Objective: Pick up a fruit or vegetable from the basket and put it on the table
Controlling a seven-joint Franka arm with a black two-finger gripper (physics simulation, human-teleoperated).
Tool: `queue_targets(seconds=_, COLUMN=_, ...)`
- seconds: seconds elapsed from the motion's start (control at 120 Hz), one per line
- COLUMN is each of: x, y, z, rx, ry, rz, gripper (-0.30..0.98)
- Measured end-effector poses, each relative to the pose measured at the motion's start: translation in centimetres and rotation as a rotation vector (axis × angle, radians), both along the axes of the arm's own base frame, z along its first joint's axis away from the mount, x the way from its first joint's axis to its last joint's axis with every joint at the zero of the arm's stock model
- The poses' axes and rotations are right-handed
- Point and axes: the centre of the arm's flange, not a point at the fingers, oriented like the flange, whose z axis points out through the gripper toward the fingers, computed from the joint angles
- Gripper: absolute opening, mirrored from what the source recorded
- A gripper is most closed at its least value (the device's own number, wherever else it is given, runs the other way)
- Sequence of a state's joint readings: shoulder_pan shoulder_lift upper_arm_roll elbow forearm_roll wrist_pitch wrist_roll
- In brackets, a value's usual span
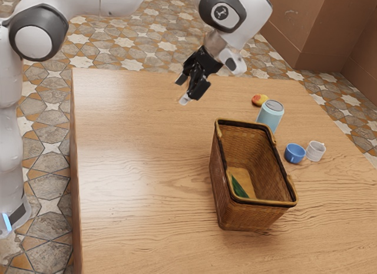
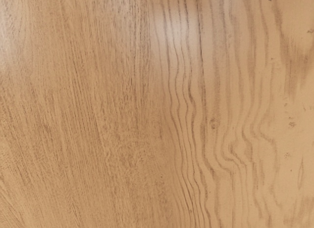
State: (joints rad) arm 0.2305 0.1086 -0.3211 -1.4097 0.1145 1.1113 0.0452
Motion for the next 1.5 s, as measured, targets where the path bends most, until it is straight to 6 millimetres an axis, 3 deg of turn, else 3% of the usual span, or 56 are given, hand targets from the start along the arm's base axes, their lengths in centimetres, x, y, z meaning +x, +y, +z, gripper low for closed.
queue_targets(seconds=0.117, x=2.2, y=-0.2, z=1.0, rx=0.014, ry=-0.174, rz=-0.034, gripper=0.69)
queue_targets(seconds=0.217, x=3.0, y=-2.1, z=2.5, rx=0.015, ry=-0.277, rz=-0.087, gripper=0.69)
queue_targets(seconds=0.358, x=2.6, y=-10.0, z=3.5, rx=0.051, ry=-0.358, rz=-0.266, gripper=0.69)
queue_targets(seconds=0.408, x=2.4, y=-11.6, z=3.6, rx=0.052, ry=-0.374, rz=-0.305, gripper=0.69)
queue_targets(seconds=0.467, x=2.7, y=-11.7, z=3.5, rx=0.052, ry=-0.382, rz=-0.321, gripper=0.69)
queue_targets(seconds=0.575, x=3.4, y=-10.0, z=3.5, rx=0.070, ry=-0.392, rz=-0.331, gripper=0.68)
queue_targets(seconds=0.65, x=4.7, y=-10.3, z=2.4, rx=0.072, ry=-0.382, rz=-0.390, gripper=0.69)
queue_targets(seconds=0.775, x=5.2, y=-14.6, z=1.1, rx=0.078, ry=-0.379, rz=-0.557, gripper=0.69)
queue_targets(seconds=1.042, x=7.3, y=-16.3, z=-1.2, rx=0.055, ry=-0.378, rz=-0.705, gripper=0.69)
queue_targets(seconds=1.367, x=8.7, y=-19.3, z=-6.0, rx=-0.123, ry=-0.342, rz=-0.780, gripper=0.69)
queue_targets(seconds=1.5, x=9.3, y=-19.5, z=-7.8, rx=-0.159, ry=-0.325, rz=-0.790, gripper=0.69)
